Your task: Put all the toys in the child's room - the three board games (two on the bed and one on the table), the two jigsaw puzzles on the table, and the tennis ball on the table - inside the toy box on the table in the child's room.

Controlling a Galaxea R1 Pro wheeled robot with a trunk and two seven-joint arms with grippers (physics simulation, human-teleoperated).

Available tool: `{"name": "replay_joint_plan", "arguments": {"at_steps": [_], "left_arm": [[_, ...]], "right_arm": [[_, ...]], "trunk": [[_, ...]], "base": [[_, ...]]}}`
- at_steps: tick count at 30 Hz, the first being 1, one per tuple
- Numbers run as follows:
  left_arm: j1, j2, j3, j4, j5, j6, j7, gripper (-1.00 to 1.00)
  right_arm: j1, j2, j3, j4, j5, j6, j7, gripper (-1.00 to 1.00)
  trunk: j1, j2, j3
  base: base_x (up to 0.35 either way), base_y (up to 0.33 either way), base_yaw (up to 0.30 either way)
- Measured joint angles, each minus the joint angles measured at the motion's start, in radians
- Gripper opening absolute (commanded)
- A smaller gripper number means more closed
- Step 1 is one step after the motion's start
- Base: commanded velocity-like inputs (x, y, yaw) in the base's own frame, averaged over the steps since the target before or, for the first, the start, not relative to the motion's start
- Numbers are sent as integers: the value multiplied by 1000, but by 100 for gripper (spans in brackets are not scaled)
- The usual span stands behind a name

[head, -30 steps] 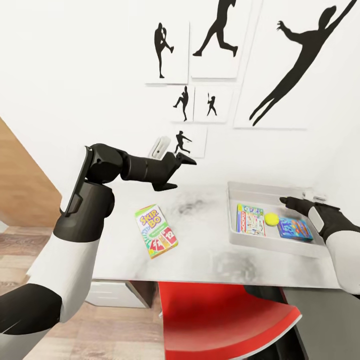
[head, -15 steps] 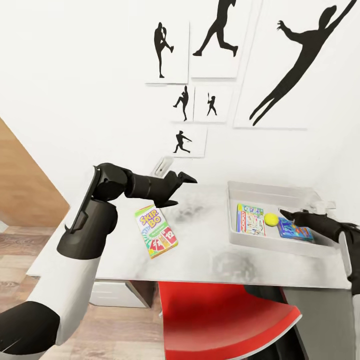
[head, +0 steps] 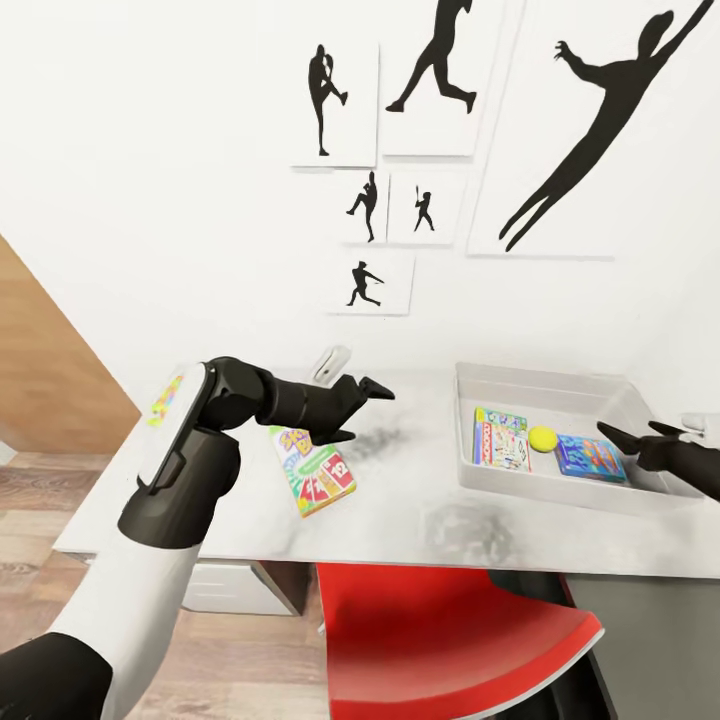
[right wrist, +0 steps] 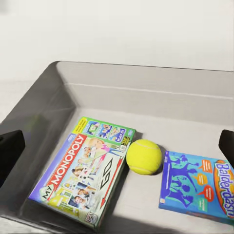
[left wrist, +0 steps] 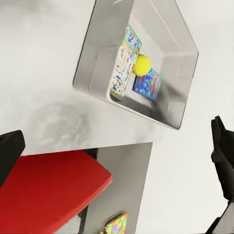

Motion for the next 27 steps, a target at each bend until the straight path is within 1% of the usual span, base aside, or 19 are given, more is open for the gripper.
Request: {"name": "replay_joint_plan", "arguments": {"at_steps": [3, 8, 10, 19, 22, 27], "left_arm": [[4, -1, 1, 0, -19, 0, -1, 100], [6, -1, 2, 0, -30, 0, -1, 100], [7, -1, 3, 0, -33, 0, -2, 100], [7, 2, 4, 1, -35, 0, -1, 100], [9, 3, 5, 1, -35, 0, -1, 100], [14, 6, 7, 1, -36, 0, -1, 100]], "right_arm": [[6, 0, -18, -6, -1, -3, 38, 100], [10, 0, -29, -9, -2, -2, 58, 100], [11, 0, -45, -10, -2, 0, 64, 100], [12, 1, -47, -10, -2, 2, 68, 100], [12, 0, -50, -10, -2, 3, 68, 100], [12, 1, -50, -10, -2, 4, 68, 100]], "trunk": [[0, 0, 0], [0, 0, 0], [0, 0, 0], [0, 0, 0], [0, 0, 2], [0, 0, 8]], "base": [[-76, 112, 0], [-136, 231, 0], [-61, 317, 0], [-85, 324, -2], [-39, 148, -33], [-11, 43, -17]]}}
